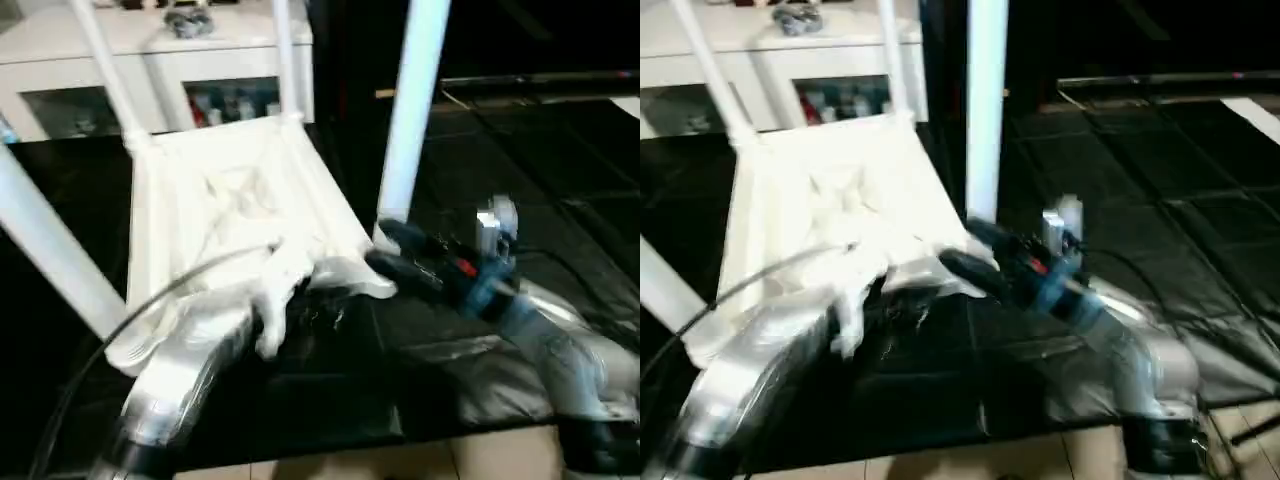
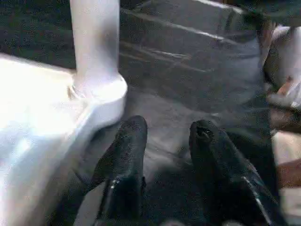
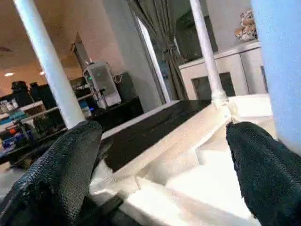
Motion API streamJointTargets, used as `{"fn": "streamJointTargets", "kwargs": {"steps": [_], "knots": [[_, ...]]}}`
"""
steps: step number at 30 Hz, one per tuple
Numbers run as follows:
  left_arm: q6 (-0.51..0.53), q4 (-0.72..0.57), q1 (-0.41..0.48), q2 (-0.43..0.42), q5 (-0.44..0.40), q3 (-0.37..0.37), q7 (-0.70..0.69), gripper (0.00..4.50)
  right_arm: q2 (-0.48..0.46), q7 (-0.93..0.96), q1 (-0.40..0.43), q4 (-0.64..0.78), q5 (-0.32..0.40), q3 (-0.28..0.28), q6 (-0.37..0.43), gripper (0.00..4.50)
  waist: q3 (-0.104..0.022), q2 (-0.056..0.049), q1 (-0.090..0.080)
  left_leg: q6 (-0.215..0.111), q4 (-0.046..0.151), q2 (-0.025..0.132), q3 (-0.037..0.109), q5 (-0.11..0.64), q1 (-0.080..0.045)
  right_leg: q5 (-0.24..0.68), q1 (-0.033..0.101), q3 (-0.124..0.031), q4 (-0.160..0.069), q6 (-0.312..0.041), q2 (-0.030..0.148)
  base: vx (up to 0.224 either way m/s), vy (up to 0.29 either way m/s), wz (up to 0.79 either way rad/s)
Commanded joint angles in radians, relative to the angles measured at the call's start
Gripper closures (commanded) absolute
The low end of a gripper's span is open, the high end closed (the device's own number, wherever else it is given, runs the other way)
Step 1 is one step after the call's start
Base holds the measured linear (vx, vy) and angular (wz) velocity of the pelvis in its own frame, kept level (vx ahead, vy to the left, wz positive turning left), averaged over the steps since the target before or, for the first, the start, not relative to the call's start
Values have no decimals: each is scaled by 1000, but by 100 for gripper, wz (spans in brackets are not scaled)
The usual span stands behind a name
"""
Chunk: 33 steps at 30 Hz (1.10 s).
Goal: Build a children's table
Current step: Rotate table base
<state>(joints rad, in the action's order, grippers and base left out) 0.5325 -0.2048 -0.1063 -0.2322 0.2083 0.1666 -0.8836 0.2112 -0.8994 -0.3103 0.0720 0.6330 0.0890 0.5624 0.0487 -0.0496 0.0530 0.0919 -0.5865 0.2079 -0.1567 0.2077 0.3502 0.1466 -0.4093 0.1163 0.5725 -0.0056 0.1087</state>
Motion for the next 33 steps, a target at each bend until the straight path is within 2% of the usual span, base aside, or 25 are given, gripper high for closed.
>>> {"fn": "streamJointTargets", "kwargs": {"steps": [1,2,4,6,7,8,9,10,11,12,13,14,15,17,18,20,21,23,24,26,27,29,30,31,33], "knots": [[21,-58,36,-19,12,-19,18,248,-13,35,-10,-15,-23,-13,-26,0,-51,11,-2,-50,77,15,-11,209,10,410,50,-45,-75,-142,27,0,0,0],[20,-89,94,-39,7,-25,20,243,-29,70,-21,-42,-48,-14,-45,0,-48,9,-2,-46,79,14,-10,225,9,436,48,-44,-79,-127,26,0,0,0],[55,-155,173,-70,27,-53,26,242,-48,139,-40,-88,-82,1,-69,0,-36,24,-10,-38,85,13,-8,262,13,493,43,-44,-85,-99,26,0,0,0],[73,-186,204,-86,38,-71,27,221,-54,170,-49,-109,-92,14,-75,0,-37,16,-13,-28,85,12,-4,283,9,520,42,-44,-83,-94,28,0,0,0],[85,-211,231,-106,43,-89,23,199,-56,193,-57,-128,-102,28,-89,0,-30,16,-18,-20,87,12,-4,323,2,560,33,-44,-92,-77,26,0,0,0],[104,-250,278,-143,50,-115,14,199,-56,225,-66,-153,-111,50,-107,0,-30,16,-18,-20,87,12,-4,323,2,560,33,-44,-92,-77,26,0,0,0],[113,-266,302,-162,52,-128,8,200,-56,240,-71,-166,-117,61,-118,0,-20,21,-24,-17,91,9,1,363,6,598,32,-43,-94,-66,25,0,0,0],[130,-295,358,-208,63,-163,-11,199,-53,272,-82,-195,-124,86,-141,0,-22,21,-26,-15,90,9,1,366,4,603,30,-43,-95,-62,26,0,0,0],[131,-297,361,-210,64,-164,-12,190,-52,274,-83,-197,-124,87,-142,0,-20,20,-26,-14,90,9,0,371,-2,594,24,-45,-98,-60,22,0,0,0],[141,-317,397,-240,80,-187,-26,170,-48,294,-88,-214,-132,99,-157,0,-14,33,-27,-17,91,10,-2,370,-2,585,20,-47,-100,-60,19,0,0,0],[156,-348,458,-289,103,-241,-56,161,-32,324,-97,-245,-142,125,-181,0,-16,33,-23,-18,93,11,-3,357,-4,546,21,-52,-92,-74,18,0,0,0],[158,-350,463,-293,105,-246,-58,159,-30,327,-97,-248,-143,127,-183,0,-15,35,-24,-18,93,12,-2,347,2,527,21,-55,-85,-83,20,0,0,0],[174,-369,493,-323,122,-287,-75,158,-17,353,-108,-279,-152,147,-206,0,-11,32,-26,-16,97,13,-1,359,4,516,21,-60,-81,-90,13,0,0,0],[193,-377,512,-357,132,-342,-94,132,3,384,-127,-326,-164,170,-232,0,-7,39,-26,-8,97,12,-5,377,-6,502,13,-68,-83,-102,7,0,0,0],[199,-375,521,-379,135,-380,-102,117,14,398,-138,-358,-172,180,-248,0,-7,39,-24,-7,96,11,-6,380,-7,496,12,-70,-80,-105,7,0,0,0],[202,-371,531,-404,140,-416,-105,101,24,401,-145,-386,-182,183,-263,0,-5,38,-22,-5,96,9,-8,379,-8,483,12,-75,-80,-109,6,0,0,0],[202,-353,528,-439,142,-483,-111,88,40,372,-138,-397,-194,167,-269,0,-8,45,-21,-12,96,7,-7,354,2,467,21,-78,-72,-111,6,0,0,0],[202,-345,521,-452,146,-511,-108,71,45,352,-131,-391,-196,159,-264,0,-8,48,-23,-23,93,6,-11,333,4,442,23,-82,-70,-118,5,0,0,0],[193,-333,512,-470,151,-537,-102,65,50,329,-120,-383,-195,146,-260,0,-10,46,-22,-30,93,7,-10,311,7,424,27,-82,-64,-124,6,0,0,0],[178,-302,460,-492,164,-582,-85,56,70,270,-84,-350,-199,106,-242,0,-13,43,-18,-37,90,7,-13,299,1,405,25,-84,-65,-132,5,0,0,0],[169,-284,408,-490,180,-594,-74,42,86,229,-55,-322,-199,77,-231,0,-16,41,-15,-46,87,6,-17,246,2,324,30,-86,-60,-159,2,0,0,0],[160,-266,343,-479,201,-596,-62,27,106,183,-21,-294,-203,41,-226,0,-21,36,-10,-56,83,7,-18,194,1,239,35,-85,-48,-198,3,0,0,0],[155,-257,298,-464,215,-579,-55,25,121,161,4,-275,-214,16,-226,0,-23,39,-9,-61,82,8,-18,165,3,205,40,-85,-42,-214,4,0,0,0],[151,-251,272,-454,223,-566,-51,20,131,150,17,-267,-222,0,-230,0,-25,43,-10,-65,79,9,-20,151,2,192,40,-86,-41,-223,5,0,0,0],[142,-223,212,-433,221,-513,-46,4,147,143,45,-243,-244,-25,-216,0,-23,43,-9,-72,77,7,-22,124,3,189,42,-88,-39,-233,6,0,0,0]]}}
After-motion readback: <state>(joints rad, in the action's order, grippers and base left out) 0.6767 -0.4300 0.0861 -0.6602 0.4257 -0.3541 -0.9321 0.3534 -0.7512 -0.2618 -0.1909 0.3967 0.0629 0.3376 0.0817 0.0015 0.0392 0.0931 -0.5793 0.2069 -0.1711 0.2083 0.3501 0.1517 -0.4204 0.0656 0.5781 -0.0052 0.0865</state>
